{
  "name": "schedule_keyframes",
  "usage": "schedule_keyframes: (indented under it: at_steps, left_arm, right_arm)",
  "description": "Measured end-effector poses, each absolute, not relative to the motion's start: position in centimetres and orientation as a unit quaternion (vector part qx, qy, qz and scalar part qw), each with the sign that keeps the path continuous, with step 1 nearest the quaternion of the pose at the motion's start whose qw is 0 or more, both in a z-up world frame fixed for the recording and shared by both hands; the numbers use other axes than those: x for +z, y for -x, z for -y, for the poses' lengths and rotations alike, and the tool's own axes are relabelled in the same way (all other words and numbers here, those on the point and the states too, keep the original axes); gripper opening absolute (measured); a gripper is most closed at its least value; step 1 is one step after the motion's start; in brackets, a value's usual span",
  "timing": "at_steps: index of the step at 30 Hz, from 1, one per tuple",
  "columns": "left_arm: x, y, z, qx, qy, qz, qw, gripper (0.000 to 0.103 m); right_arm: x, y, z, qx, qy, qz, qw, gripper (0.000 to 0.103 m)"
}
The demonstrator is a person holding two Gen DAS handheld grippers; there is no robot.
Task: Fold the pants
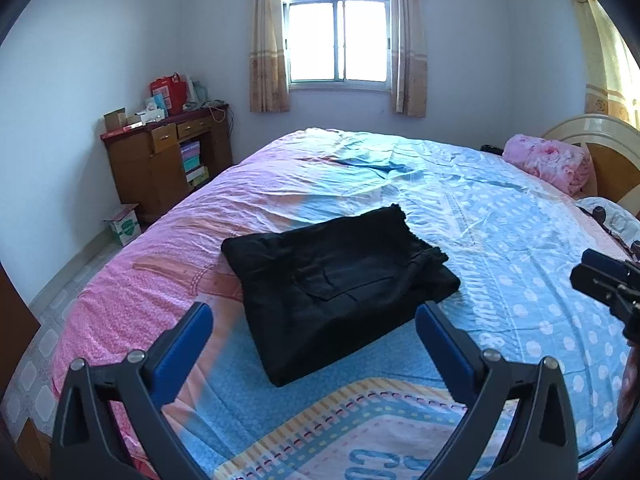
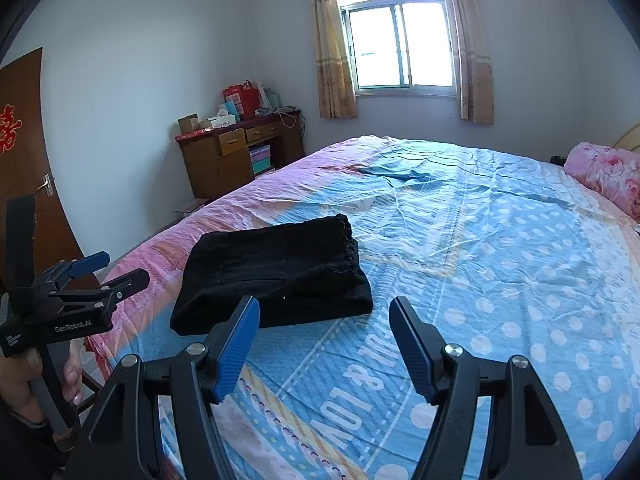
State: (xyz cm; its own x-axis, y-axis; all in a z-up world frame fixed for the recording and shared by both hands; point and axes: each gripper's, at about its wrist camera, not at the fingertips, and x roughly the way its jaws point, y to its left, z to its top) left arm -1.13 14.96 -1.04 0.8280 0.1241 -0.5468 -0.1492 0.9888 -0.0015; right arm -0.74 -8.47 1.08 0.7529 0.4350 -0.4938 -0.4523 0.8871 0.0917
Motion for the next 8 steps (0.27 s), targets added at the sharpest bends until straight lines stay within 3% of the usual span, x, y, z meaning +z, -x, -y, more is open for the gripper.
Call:
schedule_keyframes:
  at_steps: [8]
  left_arm:
    - [-1.27,1.68,-14.5,0.06,0.016,-0.28,0.958,0.103]
  right_arm:
    - [0.88,1.0,8.2,0.238,0.019,-0.264,0.934,0.069]
